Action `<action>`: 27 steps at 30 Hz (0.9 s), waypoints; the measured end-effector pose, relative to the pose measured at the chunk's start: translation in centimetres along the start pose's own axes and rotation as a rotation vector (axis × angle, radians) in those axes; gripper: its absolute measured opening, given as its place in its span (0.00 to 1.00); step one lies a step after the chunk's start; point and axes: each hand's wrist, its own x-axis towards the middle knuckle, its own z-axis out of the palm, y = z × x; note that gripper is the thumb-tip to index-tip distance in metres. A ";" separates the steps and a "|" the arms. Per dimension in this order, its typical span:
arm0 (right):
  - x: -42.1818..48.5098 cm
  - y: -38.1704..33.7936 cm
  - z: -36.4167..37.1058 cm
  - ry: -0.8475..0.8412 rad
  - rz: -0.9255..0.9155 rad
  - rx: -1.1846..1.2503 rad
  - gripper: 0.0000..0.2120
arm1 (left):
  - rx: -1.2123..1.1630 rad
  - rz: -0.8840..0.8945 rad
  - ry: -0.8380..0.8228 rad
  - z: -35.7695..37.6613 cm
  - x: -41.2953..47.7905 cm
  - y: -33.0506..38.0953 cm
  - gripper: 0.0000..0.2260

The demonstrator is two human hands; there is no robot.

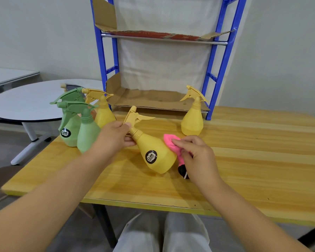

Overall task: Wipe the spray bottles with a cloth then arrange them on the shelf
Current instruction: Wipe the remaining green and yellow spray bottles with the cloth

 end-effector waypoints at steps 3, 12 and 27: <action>-0.9 0.0 0.5 0.056 -0.083 -0.031 0.19 | -0.036 -0.002 0.053 -0.4 -0.2 -1.2 0.08; -3.9 -1.6 1.8 -0.176 0.016 -0.071 0.13 | -0.152 -0.045 0.086 -0.8 -0.2 -2.4 0.08; 0.6 -0.7 0.3 -0.004 0.153 0.086 0.18 | 0.073 0.194 -0.222 -2.3 0.2 -2.3 0.09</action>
